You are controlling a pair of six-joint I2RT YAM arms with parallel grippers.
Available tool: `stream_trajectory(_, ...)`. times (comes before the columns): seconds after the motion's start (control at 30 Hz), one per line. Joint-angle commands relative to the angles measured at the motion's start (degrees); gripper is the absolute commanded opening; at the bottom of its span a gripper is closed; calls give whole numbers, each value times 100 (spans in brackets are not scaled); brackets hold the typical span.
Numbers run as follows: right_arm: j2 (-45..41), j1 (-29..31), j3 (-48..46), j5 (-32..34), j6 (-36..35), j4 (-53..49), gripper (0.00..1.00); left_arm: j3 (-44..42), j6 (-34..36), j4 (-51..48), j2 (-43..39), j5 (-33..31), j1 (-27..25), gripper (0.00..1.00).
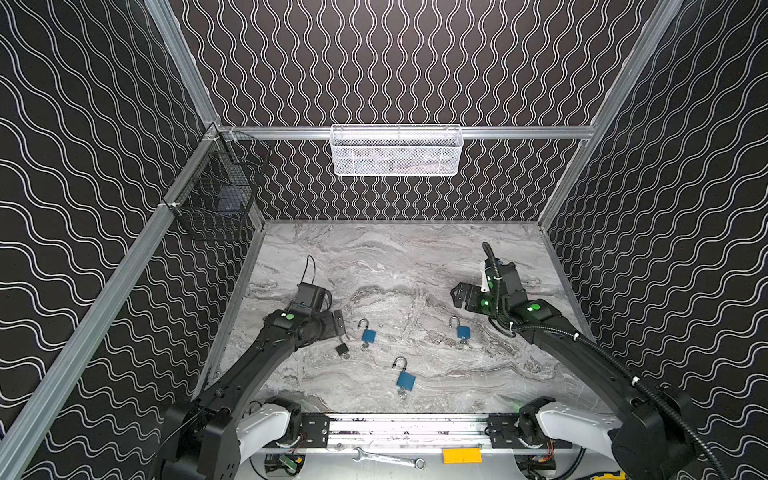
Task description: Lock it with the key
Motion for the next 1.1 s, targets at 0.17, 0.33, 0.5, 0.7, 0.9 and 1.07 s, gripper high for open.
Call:
stream_trajectory(0.17,702,104,617,842,394,-1033,100,-155,-821,-308,-289,177,-70,99)
stream_trajectory(0.33,928,112,794,480,104,-1044,100,-219,-1306,-212,-20,299,-312,99)
stream_trajectory(0.5,769,112,750,279,20,-841,100,-258,-1865,-162,226,41,-769,99)
stream_trajectory(0.7,854,113,989,9,-242,-828,100,-360,-2284,-114,253,-158,-1115,99)
stream_trajectory(0.9,1058,113,1075,-57,-415,-816,100,-321,-2354,-80,564,-280,-1160,99)
stream_trajectory(1.07,1193,111,1057,-200,-551,-780,100,-284,-2417,-35,738,-334,-1170,99)
